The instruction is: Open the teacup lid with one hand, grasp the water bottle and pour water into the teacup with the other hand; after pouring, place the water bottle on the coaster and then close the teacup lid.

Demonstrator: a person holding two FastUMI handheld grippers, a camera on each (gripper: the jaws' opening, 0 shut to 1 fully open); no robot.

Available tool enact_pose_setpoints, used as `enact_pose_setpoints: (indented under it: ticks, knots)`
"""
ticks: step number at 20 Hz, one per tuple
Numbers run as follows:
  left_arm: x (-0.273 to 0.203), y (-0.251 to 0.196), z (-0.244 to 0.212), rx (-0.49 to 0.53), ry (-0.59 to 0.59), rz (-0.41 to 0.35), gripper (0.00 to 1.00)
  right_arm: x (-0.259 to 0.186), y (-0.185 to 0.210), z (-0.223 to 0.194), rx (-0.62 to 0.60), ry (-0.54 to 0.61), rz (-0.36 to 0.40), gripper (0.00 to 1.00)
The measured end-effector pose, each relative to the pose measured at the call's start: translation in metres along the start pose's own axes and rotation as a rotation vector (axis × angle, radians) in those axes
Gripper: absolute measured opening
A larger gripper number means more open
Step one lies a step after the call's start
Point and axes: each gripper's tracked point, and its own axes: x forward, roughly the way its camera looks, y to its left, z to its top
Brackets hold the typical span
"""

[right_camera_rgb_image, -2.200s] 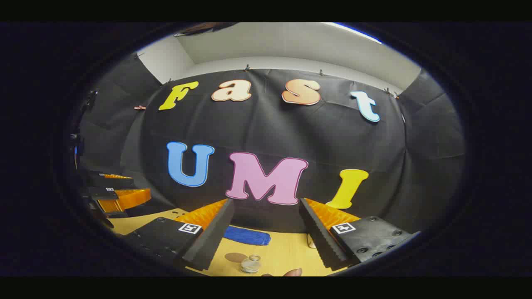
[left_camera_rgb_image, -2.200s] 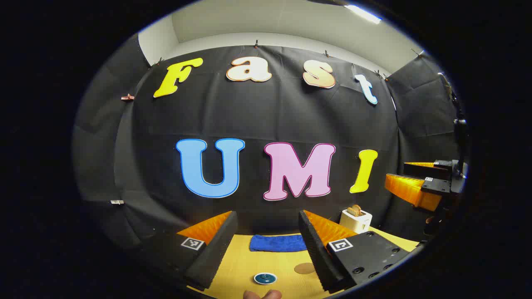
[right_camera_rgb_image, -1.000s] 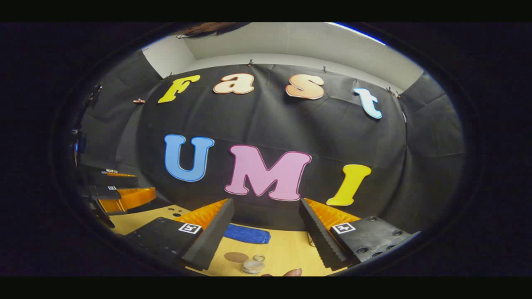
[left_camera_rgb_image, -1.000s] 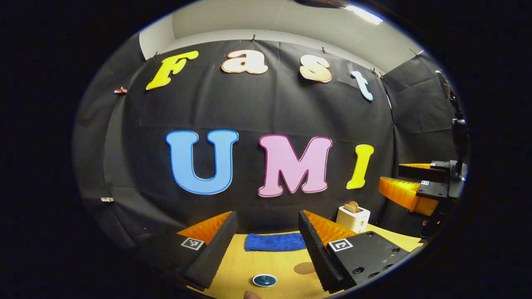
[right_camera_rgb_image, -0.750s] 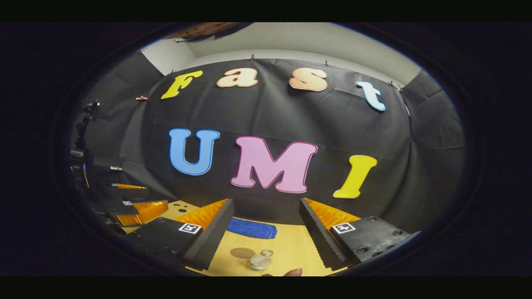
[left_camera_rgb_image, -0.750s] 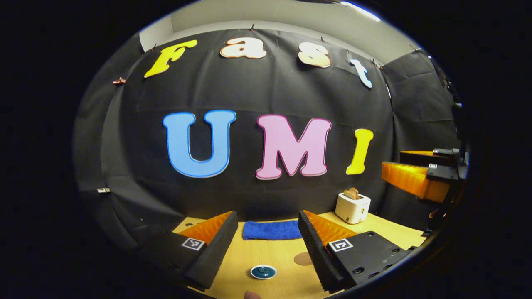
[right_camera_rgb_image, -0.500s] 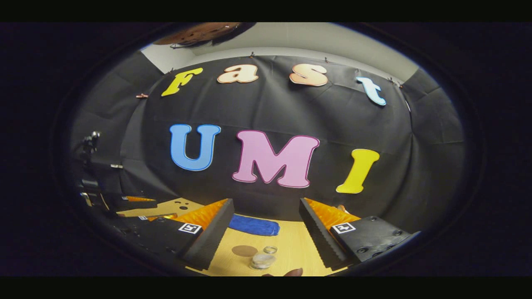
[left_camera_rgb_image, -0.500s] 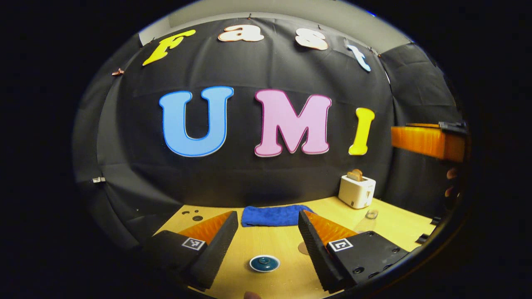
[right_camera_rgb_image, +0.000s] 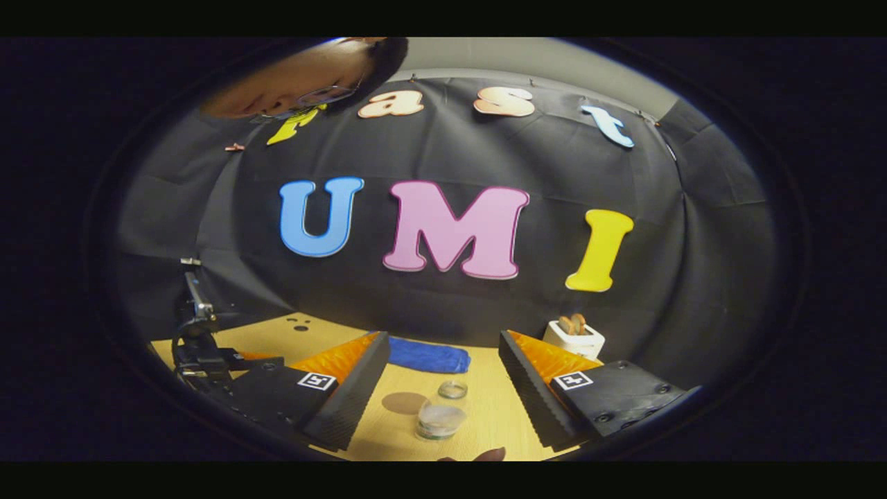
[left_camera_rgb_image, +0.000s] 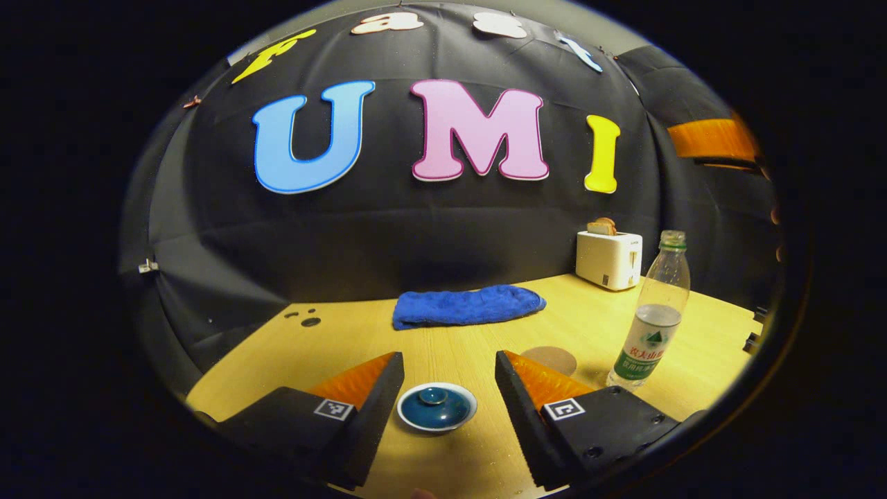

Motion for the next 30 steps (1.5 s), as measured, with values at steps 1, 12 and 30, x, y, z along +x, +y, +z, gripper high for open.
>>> enact_pose_setpoints:
  ticks: [1,12,30]
  knots:
    - [0.005,0.002,-0.005,-0.005,0.002,0.009,0.83,0.000,-0.001,-0.010,-0.001,0.010,-0.001,0.98]
    - [0.034,0.017,-0.052,-0.036,0.096,0.072,0.57,-0.002,-0.003,-0.066,-0.011,0.091,-0.001,0.98]
    - [0.019,0.021,0.000,-0.039,0.010,0.058,0.30,0.022,0.002,-0.207,0.076,0.261,-0.020,0.98]
